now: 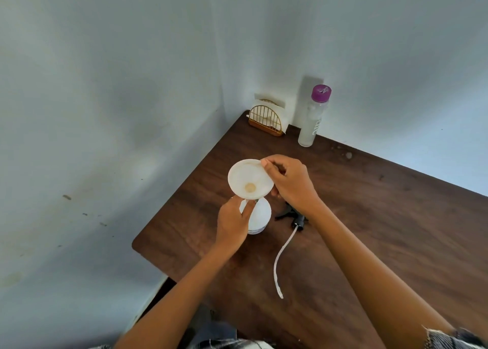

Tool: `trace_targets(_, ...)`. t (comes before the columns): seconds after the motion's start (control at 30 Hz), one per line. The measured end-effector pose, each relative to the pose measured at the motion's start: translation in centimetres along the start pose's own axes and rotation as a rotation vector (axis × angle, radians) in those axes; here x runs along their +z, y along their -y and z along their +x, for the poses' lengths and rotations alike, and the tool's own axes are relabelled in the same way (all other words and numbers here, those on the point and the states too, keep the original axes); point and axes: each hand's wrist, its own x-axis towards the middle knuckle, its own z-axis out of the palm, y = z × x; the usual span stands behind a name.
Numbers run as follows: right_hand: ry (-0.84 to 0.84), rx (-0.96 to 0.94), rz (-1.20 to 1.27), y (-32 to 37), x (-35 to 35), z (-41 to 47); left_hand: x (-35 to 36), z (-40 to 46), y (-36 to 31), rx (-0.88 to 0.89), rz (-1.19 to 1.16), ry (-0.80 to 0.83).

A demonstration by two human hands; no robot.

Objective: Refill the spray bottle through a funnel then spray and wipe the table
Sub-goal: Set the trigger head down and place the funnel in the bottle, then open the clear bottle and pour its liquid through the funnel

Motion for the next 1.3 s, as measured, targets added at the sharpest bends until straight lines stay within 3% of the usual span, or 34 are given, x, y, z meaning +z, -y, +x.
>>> trace_targets(0.37,-0.036,-0.01,-0.076,-1.4,0.9,0.5,0.2,0.3,0.0,-0.065,0.021,-0.008)
trace_targets(0.6,-0.053,0.054,-0.162,-2.9,1.7,0.4,0.2,0.3,0.4,-0.125,0.019,0.065)
trace_targets(0.83,0.039,0.07,-0.143,-3.3,1.1,0.4,-0.1,0.7,1.4,-0.097,0.028,0.195)
trace_targets(1.03,-0.029,0.244,0.017,-3.9,-0.8,0.4,-2.8,0.6,2.8,-0.018,0.286,0.318)
trace_targets(1.17,-0.14,0.376,-0.005,-7.3,-3.4,1.3,-5.7,2.1,5.8,-0.109,0.332,0.329)
trace_targets(1.3,-0.147,0.545,-0.033,-10.9,-6.5,3.7,-7.2,5.8,6.5,-0.238,0.372,0.382)
